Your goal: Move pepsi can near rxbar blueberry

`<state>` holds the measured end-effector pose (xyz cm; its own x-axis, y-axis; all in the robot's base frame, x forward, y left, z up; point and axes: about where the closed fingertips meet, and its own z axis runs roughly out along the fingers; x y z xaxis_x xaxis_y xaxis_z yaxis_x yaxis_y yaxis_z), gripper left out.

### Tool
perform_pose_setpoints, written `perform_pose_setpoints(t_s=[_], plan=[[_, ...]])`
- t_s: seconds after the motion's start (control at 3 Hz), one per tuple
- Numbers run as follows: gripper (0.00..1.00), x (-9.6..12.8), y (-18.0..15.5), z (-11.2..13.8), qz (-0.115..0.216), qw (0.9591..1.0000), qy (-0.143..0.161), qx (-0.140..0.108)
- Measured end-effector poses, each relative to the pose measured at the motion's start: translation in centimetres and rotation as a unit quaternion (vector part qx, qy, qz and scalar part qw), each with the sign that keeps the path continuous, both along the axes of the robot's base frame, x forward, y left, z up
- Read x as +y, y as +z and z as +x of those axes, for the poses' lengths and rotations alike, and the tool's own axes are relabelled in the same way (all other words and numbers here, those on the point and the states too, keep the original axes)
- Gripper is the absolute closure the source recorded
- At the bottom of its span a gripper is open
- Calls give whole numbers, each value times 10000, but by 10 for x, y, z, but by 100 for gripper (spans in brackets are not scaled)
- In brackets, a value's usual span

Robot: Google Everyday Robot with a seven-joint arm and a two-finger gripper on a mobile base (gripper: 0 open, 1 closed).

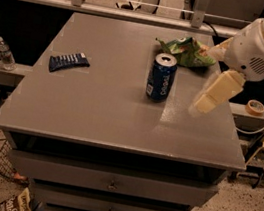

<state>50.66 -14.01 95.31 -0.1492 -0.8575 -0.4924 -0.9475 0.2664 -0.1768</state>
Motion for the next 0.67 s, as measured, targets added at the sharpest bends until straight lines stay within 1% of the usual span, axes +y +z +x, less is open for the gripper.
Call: perform_pose_setpoints(t_s=[0.33, 0.67], plan=[[0, 24, -17, 16, 104, 9995, 275, 131], [0, 39, -22, 31, 151, 9990, 407, 76]])
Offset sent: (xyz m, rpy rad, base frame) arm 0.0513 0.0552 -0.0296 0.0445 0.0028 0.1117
